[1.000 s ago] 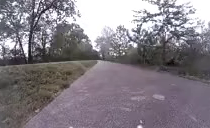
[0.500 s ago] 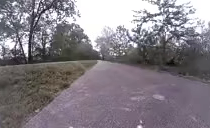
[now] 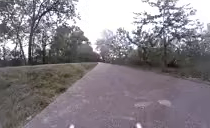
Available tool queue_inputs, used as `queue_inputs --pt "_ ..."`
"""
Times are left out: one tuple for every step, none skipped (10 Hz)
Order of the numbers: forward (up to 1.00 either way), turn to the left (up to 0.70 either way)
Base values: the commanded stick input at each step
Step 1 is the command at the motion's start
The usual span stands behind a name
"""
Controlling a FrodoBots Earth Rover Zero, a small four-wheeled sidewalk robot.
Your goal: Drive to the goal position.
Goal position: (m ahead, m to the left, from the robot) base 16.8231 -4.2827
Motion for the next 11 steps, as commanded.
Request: queue_inputs --pt "0.70 0.00" --pt "0.70 0.00" --pt "0.70 0.00" --pt "0.70 0.00" --pt "0.70 0.00" --pt "0.70 0.00" --pt "0.70 0.00" --pt "0.70 0.00" --pt "0.70 0.00" --pt "0.70 0.00" --pt "0.70 0.00"
